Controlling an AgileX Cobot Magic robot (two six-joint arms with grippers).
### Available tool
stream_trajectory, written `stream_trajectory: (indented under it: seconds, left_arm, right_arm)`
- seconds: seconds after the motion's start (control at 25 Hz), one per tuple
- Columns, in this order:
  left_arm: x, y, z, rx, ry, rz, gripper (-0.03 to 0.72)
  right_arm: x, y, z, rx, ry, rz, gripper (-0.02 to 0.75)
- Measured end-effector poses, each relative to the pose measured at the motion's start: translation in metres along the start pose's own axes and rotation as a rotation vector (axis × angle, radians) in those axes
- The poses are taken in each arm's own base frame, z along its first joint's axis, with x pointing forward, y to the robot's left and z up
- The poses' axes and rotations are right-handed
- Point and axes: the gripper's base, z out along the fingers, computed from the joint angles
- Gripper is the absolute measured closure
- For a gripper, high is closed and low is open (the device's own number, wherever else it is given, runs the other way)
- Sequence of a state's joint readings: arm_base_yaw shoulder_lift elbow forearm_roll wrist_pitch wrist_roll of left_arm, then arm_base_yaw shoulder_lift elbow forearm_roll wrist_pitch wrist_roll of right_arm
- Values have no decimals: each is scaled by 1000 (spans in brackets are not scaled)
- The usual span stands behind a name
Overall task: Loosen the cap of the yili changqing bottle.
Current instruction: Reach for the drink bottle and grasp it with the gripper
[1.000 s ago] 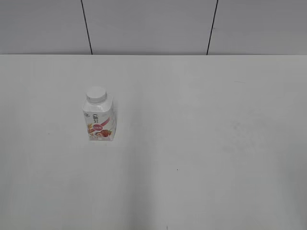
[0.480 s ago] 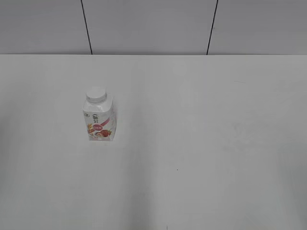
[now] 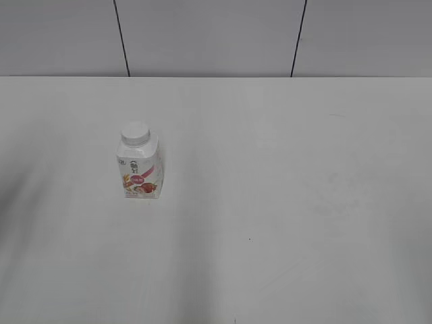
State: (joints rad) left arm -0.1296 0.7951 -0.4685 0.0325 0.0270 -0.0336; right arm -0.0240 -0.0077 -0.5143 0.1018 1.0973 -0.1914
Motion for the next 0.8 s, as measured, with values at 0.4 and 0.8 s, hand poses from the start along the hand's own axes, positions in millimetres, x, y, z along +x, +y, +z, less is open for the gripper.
stream_trajectory:
  seconds: [0.4,0.8]
  left_arm:
    - [52,-11,41,115,125,23,449]
    - [100,-20,70,212,314,5,449]
  right_arm:
    - [0,0,0,0,0,0,152]
    - [0,0,0,0,0,0,152]
